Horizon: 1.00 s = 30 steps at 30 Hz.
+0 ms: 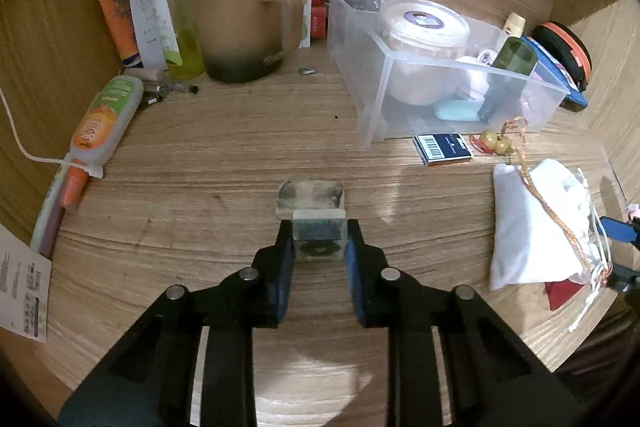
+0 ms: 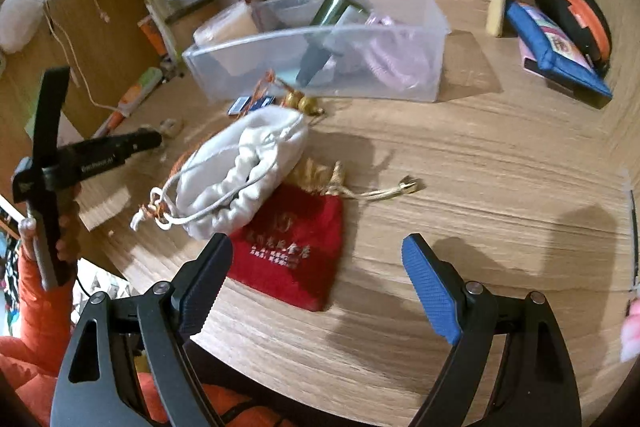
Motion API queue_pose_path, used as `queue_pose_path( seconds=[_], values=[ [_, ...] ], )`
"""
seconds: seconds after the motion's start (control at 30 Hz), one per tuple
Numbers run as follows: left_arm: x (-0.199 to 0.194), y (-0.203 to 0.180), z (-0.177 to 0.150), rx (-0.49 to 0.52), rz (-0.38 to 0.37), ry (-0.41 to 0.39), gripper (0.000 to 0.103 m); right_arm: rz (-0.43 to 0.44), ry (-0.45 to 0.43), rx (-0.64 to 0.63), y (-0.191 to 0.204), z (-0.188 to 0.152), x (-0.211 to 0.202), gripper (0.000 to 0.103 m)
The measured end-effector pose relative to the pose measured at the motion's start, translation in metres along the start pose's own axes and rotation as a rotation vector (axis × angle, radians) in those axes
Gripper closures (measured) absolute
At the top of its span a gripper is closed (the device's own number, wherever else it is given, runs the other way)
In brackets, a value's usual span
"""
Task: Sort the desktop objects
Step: 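Grasp the small clear glass block with the left tool while the right tool grasps the red drawstring pouch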
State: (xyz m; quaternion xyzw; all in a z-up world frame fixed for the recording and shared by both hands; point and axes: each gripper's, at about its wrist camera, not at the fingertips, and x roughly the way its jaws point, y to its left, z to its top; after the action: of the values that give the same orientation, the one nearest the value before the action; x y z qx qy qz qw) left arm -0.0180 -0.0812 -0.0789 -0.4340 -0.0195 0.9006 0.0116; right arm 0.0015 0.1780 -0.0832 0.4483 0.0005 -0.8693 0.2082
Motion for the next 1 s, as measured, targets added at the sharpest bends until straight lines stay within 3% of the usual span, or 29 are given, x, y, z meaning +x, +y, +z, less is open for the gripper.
queue_pose_path(
  seconds=[0.3,0.37,0.57,0.7,1.0],
  values=[
    [-0.024,-0.005,-0.009,-0.005,-0.034,-0.045,0.079,-0.066,0.006,-0.070,0.019,0.000,0.024,0.023],
    [-0.028,-0.007,-0.010,-0.001,-0.044,-0.053,0.079,-0.111,-0.007,-0.097,0.023,-0.001,0.025,0.047],
    [-0.039,-0.022,-0.010,0.013,-0.085,-0.077,0.079,-0.119,-0.024,-0.100,0.019,-0.002,0.021,0.080],
    [-0.044,-0.035,-0.008,0.028,-0.112,-0.092,0.079,-0.094,-0.025,-0.058,0.006,-0.003,0.017,0.086],
    [-0.051,-0.055,-0.002,0.053,-0.130,-0.118,0.079,-0.153,-0.078,0.001,-0.017,0.006,-0.006,0.092]
  ],
)
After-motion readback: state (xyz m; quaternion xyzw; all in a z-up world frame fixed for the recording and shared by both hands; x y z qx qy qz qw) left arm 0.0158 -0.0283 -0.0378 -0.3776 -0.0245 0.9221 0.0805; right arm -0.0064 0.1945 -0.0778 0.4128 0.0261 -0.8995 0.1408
